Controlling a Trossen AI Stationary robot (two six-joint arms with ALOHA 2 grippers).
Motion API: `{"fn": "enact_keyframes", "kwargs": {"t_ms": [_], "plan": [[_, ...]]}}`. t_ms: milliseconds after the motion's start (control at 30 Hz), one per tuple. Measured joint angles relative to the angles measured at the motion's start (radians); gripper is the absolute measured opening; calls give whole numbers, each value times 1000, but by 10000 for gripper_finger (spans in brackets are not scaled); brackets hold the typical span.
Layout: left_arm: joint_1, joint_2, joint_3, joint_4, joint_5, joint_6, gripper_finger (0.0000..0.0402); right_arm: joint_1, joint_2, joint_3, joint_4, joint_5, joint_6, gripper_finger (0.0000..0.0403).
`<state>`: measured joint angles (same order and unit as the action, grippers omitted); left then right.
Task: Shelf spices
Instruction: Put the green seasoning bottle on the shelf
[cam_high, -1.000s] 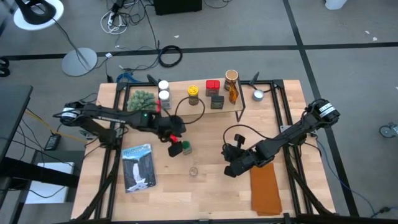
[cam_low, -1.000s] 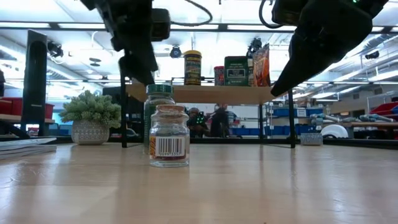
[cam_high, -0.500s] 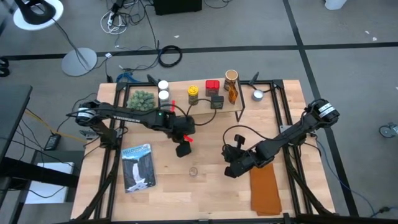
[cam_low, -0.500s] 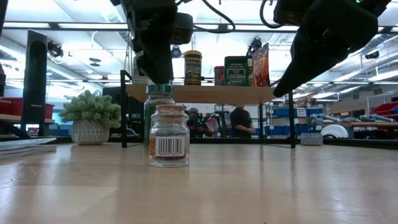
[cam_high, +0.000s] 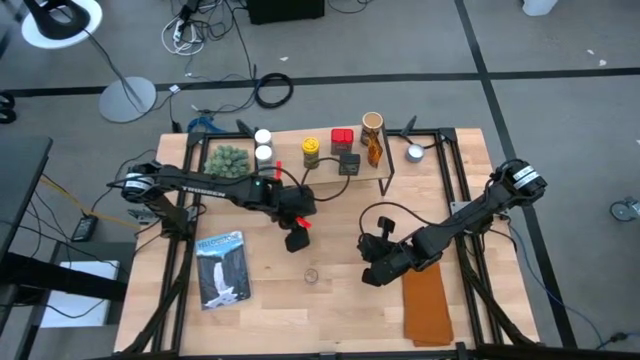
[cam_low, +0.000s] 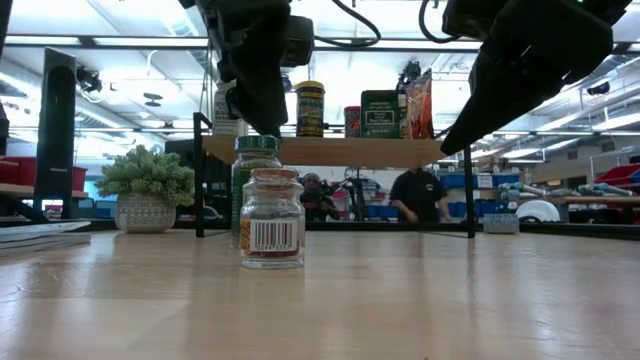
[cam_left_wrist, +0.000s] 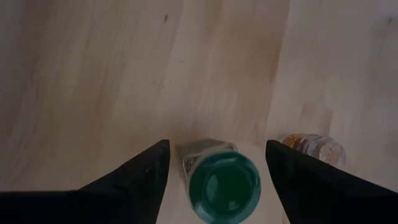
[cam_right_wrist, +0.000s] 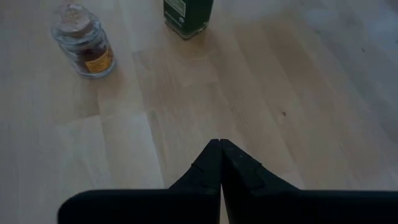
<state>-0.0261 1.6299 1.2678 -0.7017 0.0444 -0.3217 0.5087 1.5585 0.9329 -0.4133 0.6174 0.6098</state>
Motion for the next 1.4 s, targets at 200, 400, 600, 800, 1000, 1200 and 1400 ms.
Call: {"fn": "enact_keyframes", "kwargs": {"t_ms": [200, 400, 600, 800, 1000, 1200, 1400], "plan": [[0, 0, 0, 38, 2, 56, 287, 0, 0, 0, 0, 0, 0, 4], [0, 0, 0, 36, 13, 88, 354, 0, 0, 0, 0, 0, 0, 2], [0, -1, 0, 84, -4, 116, 393, 0, 0, 0, 0, 0, 0, 4], [0, -1, 0, 98, -9, -35, 386, 0, 0, 0, 0, 0, 0, 2], [6, -1, -1, -28, -16, -192, 386, 0, 0, 0, 0, 1, 1, 3], [-11, 30, -1, -66, -42, -210, 386, 0, 0, 0, 0, 1, 1, 4], [-30, 103, -4, -53, 3, -175, 386, 0, 0, 0, 3, 2, 0, 2]]}}
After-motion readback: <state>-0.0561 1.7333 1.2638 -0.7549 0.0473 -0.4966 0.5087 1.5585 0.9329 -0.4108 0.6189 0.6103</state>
